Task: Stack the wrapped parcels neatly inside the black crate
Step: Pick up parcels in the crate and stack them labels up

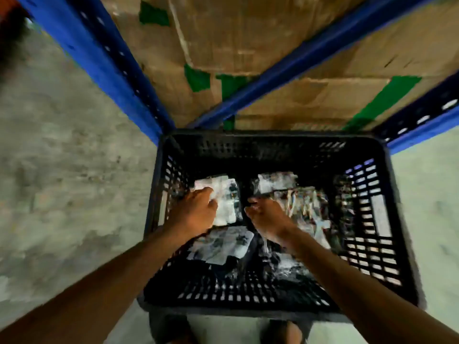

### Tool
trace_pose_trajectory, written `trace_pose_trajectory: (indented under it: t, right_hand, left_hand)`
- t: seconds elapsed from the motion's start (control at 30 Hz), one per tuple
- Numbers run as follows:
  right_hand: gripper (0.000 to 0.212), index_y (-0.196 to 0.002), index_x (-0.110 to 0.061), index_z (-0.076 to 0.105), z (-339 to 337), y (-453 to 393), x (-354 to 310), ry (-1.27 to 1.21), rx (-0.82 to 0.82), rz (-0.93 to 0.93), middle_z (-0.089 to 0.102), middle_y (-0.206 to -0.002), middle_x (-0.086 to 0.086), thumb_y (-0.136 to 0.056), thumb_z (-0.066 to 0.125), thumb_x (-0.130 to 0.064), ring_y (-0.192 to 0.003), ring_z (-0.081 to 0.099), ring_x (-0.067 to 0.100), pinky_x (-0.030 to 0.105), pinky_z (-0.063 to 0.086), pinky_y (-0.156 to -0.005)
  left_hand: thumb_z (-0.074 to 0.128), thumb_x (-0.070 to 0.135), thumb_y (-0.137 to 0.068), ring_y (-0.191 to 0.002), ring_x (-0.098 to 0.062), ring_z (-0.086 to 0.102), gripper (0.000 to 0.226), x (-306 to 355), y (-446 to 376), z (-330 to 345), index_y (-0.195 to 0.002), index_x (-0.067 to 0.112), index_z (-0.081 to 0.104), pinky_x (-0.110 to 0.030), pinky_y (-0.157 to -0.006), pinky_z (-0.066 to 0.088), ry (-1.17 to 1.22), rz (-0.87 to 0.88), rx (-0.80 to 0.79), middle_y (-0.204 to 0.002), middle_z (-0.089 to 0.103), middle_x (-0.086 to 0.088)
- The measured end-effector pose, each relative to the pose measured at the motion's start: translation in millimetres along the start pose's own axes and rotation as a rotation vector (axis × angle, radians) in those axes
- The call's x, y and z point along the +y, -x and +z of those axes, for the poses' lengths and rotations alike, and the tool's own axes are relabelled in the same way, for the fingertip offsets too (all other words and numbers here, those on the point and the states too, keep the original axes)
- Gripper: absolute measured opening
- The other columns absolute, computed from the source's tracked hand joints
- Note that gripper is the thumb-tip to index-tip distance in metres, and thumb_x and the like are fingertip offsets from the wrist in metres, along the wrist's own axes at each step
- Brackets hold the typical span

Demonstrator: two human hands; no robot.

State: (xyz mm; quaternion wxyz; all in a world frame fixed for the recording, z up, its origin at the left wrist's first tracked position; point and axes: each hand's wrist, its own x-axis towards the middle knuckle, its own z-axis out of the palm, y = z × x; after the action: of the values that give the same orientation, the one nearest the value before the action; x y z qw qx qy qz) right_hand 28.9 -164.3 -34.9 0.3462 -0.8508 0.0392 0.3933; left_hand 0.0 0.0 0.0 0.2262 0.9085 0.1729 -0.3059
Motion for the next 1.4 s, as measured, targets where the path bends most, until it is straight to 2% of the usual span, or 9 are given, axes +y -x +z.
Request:
trace_pose_trajectory:
  t: [0.33, 0.47, 0.63, 0.77, 0.97, 1.13, 1.23, 1.33, 1.4]
  right_hand:
    - [0.073, -0.149, -0.006, 0.031, 70.2, -118.2, 24.1, 0.048, -0.163, 0.072, 0.031, -0.156, 0.019, -0.098, 0.011, -0.055, -0.143, 0.032, 0.03, 0.035, 0.026, -0.115]
    - [0.096, -0.141, -0.015, 0.046, 74.1, -127.6, 26.3, -0.191, -0.127, 0.128, 0.053, -0.136, 0.012, -0.081, 0.006, -0.079, -0.11, 0.056, 0.028, 0.041, 0.051, -0.084]
    - [0.084, -0.07, -0.005, 0.057, 51.3, -105.0, -9.1, -0.34, -0.066, -0.07, 0.057, -0.066, 0.01, -0.086, 0.011, -0.073, -0.057, 0.055, 0.019, 0.03, 0.05, -0.06]
    - [0.081, -0.082, -0.005, 0.066, 51.5, -100.9, -6.8, -0.361, -0.313, -0.158, 0.065, -0.076, 0.011, -0.092, 0.014, -0.067, -0.071, 0.064, 0.02, 0.032, 0.053, -0.07]
    - [0.079, -0.141, -0.008, 0.041, 29.1, -102.7, 23.6, -0.102, -0.092, 0.023, 0.06, -0.121, 0.024, -0.092, 0.018, -0.066, -0.097, 0.066, 0.035, 0.043, 0.055, -0.091]
    - [0.062, -0.126, -0.009, 0.055, 34.7, -102.2, 40.0, -0.216, -0.046, 0.022, 0.061, -0.108, 0.01, -0.093, 0.038, -0.058, -0.085, 0.063, 0.025, 0.03, 0.052, -0.054]
    - [0.046, -0.128, -0.007, 0.051, 37.5, -106.2, 48.8, -0.158, -0.08, 0.011, 0.06, -0.121, 0.013, -0.097, 0.044, -0.041, -0.108, 0.061, 0.029, 0.037, 0.056, -0.077]
    - [0.039, -0.13, -0.006, 0.051, 44.1, -111.6, 51.3, -0.126, -0.105, -0.038, 0.06, -0.131, 0.011, -0.097, 0.051, -0.028, -0.118, 0.059, 0.027, 0.034, 0.053, -0.086]
    - [0.043, -0.13, -0.006, 0.053, 49.6, -119.3, 49.0, -0.094, -0.098, -0.061, 0.06, -0.133, 0.01, -0.093, 0.057, -0.026, -0.118, 0.059, 0.026, 0.033, 0.051, -0.092]
  left_hand:
    - [0.029, 0.027, -0.101, -0.135, -0.032, 0.043, 0.051, -2.9, -108.3, 74.7, -0.144, 0.002, 0.04, -0.032, -0.104, 0.038, -0.041, -0.074, -0.141, -0.152, 0.039, -0.019]
    - [0.027, 0.033, -0.103, -0.127, -0.035, 0.052, 0.053, -4.0, -101.9, 65.0, -0.147, 0.005, 0.037, -0.033, -0.083, 0.044, 0.139, -0.088, -0.078, -0.148, 0.044, -0.021]
    - [0.035, 0.058, -0.094, -0.134, -0.036, 0.044, 0.069, -15.3, -92.0, 53.4, -0.151, 0.019, 0.032, -0.04, -0.085, 0.044, 0.661, -0.223, 0.016, -0.155, 0.035, -0.013]
    - [0.068, 0.047, -0.078, -0.122, -0.035, 0.056, 0.082, -33.9, -95.4, 58.5, -0.143, 0.006, 0.04, -0.038, -0.099, 0.048, 0.803, -0.268, 0.223, -0.139, 0.054, -0.019]
    - [0.063, 0.044, -0.058, -0.09, -0.033, 0.068, 0.055, -41.7, -91.0, 49.2, -0.101, 0.011, 0.069, -0.043, -0.089, 0.055, 0.951, -0.172, 0.164, -0.102, 0.072, -0.015]
    - [0.058, 0.038, -0.078, -0.088, -0.031, 0.066, 0.045, -32.2, -95.9, 53.7, -0.107, 0.006, 0.067, -0.039, -0.084, 0.052, 0.977, -0.135, 0.035, -0.104, 0.07, -0.017]
    - [0.053, 0.035, -0.088, -0.095, -0.034, 0.066, 0.035, -25.9, -99.0, 69.8, -0.097, 0.002, 0.063, -0.04, -0.087, 0.053, 0.619, -0.188, 0.211, -0.103, 0.068, -0.018]
    - [0.053, 0.025, -0.09, -0.078, -0.024, 0.058, 0.022, -25.7, -108.3, 74.0, -0.075, 0.01, 0.052, -0.033, -0.074, 0.049, 0.596, -0.201, 0.233, -0.081, 0.056, -0.007]
    - [0.053, 0.022, -0.09, -0.08, -0.022, 0.056, 0.017, -28.6, -116.2, 73.2, -0.085, 0.005, 0.055, -0.03, -0.07, 0.045, 0.568, -0.205, 0.25, -0.088, 0.056, -0.006]
